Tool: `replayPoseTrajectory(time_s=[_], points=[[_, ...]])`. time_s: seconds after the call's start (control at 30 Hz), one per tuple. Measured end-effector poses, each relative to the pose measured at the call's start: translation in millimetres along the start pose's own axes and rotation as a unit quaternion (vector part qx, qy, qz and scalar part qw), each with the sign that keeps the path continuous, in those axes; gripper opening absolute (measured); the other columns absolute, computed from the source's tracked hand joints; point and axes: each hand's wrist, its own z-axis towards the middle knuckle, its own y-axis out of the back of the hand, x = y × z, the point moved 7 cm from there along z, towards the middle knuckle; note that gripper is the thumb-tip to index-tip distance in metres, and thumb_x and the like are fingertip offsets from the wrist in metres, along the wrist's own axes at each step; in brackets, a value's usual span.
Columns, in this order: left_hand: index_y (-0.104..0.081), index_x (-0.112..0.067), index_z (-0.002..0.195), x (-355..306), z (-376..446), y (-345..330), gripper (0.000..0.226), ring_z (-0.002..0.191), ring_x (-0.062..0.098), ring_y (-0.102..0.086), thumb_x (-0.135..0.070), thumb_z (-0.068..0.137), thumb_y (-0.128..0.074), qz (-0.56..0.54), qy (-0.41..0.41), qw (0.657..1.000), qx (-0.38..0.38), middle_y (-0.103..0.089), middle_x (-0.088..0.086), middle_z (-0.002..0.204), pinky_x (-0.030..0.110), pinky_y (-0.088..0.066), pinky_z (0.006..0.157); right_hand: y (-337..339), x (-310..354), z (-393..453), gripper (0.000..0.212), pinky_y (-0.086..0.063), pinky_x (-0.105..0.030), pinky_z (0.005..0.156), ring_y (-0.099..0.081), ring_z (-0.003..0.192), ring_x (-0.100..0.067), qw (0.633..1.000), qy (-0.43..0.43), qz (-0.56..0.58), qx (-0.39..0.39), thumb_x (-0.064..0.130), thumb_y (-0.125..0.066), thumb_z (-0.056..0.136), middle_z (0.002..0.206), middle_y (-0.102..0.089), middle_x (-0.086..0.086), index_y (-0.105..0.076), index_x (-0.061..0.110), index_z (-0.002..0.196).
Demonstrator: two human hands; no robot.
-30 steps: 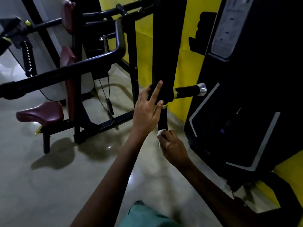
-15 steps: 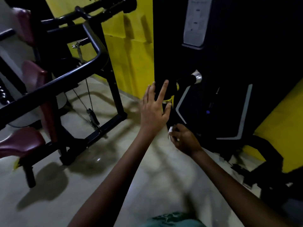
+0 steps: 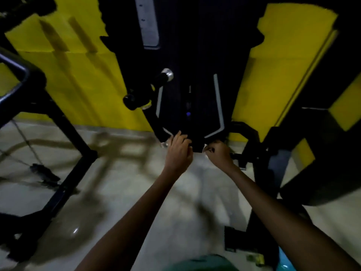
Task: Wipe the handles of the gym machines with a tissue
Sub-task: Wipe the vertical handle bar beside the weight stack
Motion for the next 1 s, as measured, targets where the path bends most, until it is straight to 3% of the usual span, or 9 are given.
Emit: replayPoseTrajectory(time_s=[0.07, 0.13, 0.23, 0.37, 0.47, 0.57, 0.7, 0.83, 1.0], points=[[-0.067, -0.006, 0.096, -18, 0, -23, 0.028, 0.105, 0.032, -0.059, -0.017, 0.085, -0.045, -0.018, -0.014, 0.998, 0.058, -0.065, 0.012, 0.103, 0.044, -0.041, 0.097, 23, -25, -20, 0.014, -0.033, -0.018, 0.059, -0.063, 0.084, -0.035, 0.999, -0.039, 0.01, -0.007, -0.01, -0.059, 0.079, 0.086, -0.069, -0.024, -0.073, -0.006, 0.078], [-0.067, -0.007, 0.105, -42, -2, -48, 0.026, 0.109, 0.026, -0.056, -0.015, 0.089, -0.048, -0.007, -0.042, 0.991, 0.126, -0.064, 0.009, 0.11, 0.034, -0.035, 0.099, 47, -49, -46, 0.017, -0.042, -0.02, 0.06, -0.065, 0.082, -0.032, 0.996, -0.085, 0.004, -0.02, -0.011, -0.057, 0.077, 0.085, -0.07, -0.021, -0.073, -0.005, 0.079], [-0.067, -0.007, 0.105, -80, -13, -81, 0.028, 0.109, 0.025, -0.057, -0.016, 0.091, -0.044, 0.026, -0.085, 0.975, 0.205, -0.065, 0.01, 0.114, 0.03, -0.039, 0.094, 81, -76, -92, 0.013, -0.039, -0.006, 0.058, -0.066, 0.081, -0.026, 0.992, -0.119, -0.013, -0.041, -0.008, -0.061, 0.076, 0.082, -0.072, -0.017, -0.073, -0.004, 0.075], [-0.062, -0.006, 0.112, -143, -53, -114, 0.033, 0.11, 0.026, -0.056, -0.021, 0.097, -0.037, 0.065, -0.163, 0.94, 0.294, -0.062, 0.012, 0.118, 0.033, -0.042, 0.093, 119, -112, -170, 0.027, -0.051, -0.033, 0.074, -0.068, 0.083, -0.027, 0.977, -0.189, -0.001, -0.102, 0.021, -0.059, 0.074, 0.084, -0.073, -0.017, -0.075, 0.001, 0.081], [-0.059, -0.007, 0.117, -195, -98, -133, 0.035, 0.113, 0.026, -0.054, -0.025, 0.099, -0.034, 0.081, -0.243, 0.9, 0.352, -0.06, 0.011, 0.121, 0.032, -0.04, 0.094, 147, -133, -238, 0.013, -0.051, -0.038, 0.076, -0.067, 0.087, -0.03, 0.953, -0.269, -0.024, -0.138, 0.014, -0.066, 0.079, 0.087, -0.073, -0.016, -0.075, 0.006, 0.083], [-0.057, -0.009, 0.121, -240, -141, -135, 0.033, 0.117, 0.026, -0.053, -0.025, 0.1, -0.036, 0.094, -0.316, 0.869, 0.368, -0.059, 0.01, 0.125, 0.032, -0.037, 0.097, 169, -149, -303, 0.012, -0.048, -0.036, 0.077, -0.065, 0.091, -0.032, 0.928, -0.326, -0.069, -0.167, 0.012, -0.066, 0.078, 0.093, -0.072, -0.016, -0.075, 0.009, 0.085], [-0.057, -0.006, 0.122, -294, -192, -126, 0.034, 0.119, 0.03, -0.052, -0.021, 0.099, -0.038, 0.108, -0.387, 0.829, 0.389, -0.058, 0.012, 0.127, 0.034, -0.038, 0.097, 194, -155, -379, 0.027, -0.052, -0.039, 0.076, -0.067, 0.086, -0.032, 0.897, -0.361, -0.06, -0.247, 0.029, -0.058, 0.073, 0.085, -0.072, -0.014, -0.075, 0.008, 0.077], [-0.057, -0.006, 0.122, -345, -231, -126, 0.035, 0.12, 0.031, -0.051, -0.024, 0.098, -0.038, 0.109, -0.428, 0.805, 0.397, -0.055, 0.016, 0.13, 0.033, -0.038, 0.096, 221, -154, -440, 0.019, -0.05, -0.038, 0.075, -0.066, 0.087, -0.033, 0.857, -0.399, -0.1, -0.31, 0.02, -0.065, 0.084, 0.088, -0.071, -0.016, -0.073, 0.004, 0.077], [-0.058, -0.006, 0.118, -408, -264, -128, 0.033, 0.117, 0.031, -0.052, -0.024, 0.098, -0.038, 0.085, -0.492, 0.78, 0.377, -0.058, 0.015, 0.125, 0.036, -0.037, 0.094, 253, -179, -493, 0.023, -0.053, -0.036, 0.065, -0.068, 0.075, -0.03, 0.824, -0.439, -0.062, -0.353, 0.028, -0.066, 0.08, 0.07, -0.07, -0.01, -0.071, 0.012, 0.065]])
